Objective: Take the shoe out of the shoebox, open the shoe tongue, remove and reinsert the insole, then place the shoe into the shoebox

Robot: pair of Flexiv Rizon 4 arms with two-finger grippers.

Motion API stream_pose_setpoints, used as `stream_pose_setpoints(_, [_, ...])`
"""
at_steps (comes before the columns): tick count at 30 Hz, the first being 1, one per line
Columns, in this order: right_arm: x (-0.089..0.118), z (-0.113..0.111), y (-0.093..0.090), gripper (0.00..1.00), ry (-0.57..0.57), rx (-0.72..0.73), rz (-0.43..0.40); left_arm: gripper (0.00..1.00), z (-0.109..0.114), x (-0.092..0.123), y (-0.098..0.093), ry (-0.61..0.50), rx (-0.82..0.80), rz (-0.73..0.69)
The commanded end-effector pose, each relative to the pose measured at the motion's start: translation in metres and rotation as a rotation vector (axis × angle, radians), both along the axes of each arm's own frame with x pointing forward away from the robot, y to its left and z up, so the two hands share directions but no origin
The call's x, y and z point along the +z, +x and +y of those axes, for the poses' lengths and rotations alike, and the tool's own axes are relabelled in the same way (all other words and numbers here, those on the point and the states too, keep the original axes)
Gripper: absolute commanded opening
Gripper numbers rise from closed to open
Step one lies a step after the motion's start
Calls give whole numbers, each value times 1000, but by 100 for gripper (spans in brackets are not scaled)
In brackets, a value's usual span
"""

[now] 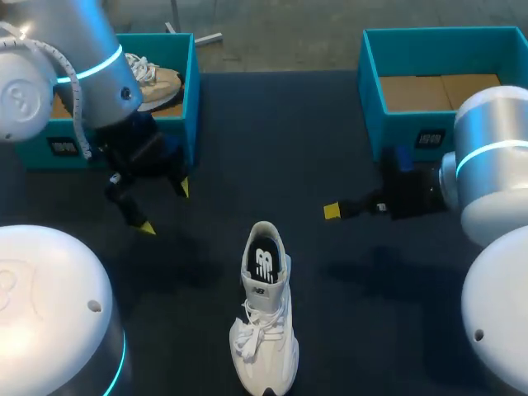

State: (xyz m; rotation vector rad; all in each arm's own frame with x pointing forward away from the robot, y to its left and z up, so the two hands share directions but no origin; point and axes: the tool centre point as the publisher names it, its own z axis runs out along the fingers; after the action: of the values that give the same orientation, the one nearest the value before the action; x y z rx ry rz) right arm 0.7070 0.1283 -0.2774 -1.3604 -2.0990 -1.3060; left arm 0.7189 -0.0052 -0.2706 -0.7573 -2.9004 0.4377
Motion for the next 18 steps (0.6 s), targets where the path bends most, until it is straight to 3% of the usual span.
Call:
stream_pose_setpoints(1, [10,3,-10,0,-46,-23,-4,100,0,-1,-1,2,1,-3])
stream_pose_setpoints(5, [10,3,-10,0,-46,-23,-4,100,0,-1,-1,2,1,-3])
stream_pose_setpoints(13, [18,6,-11,0,-209,-4,42,100,20,10,25,31,-74,-23])
stream_pose_setpoints(18, [20,4,-14,0,-250,-13,82,100,36,10,42,41,-146,-16])
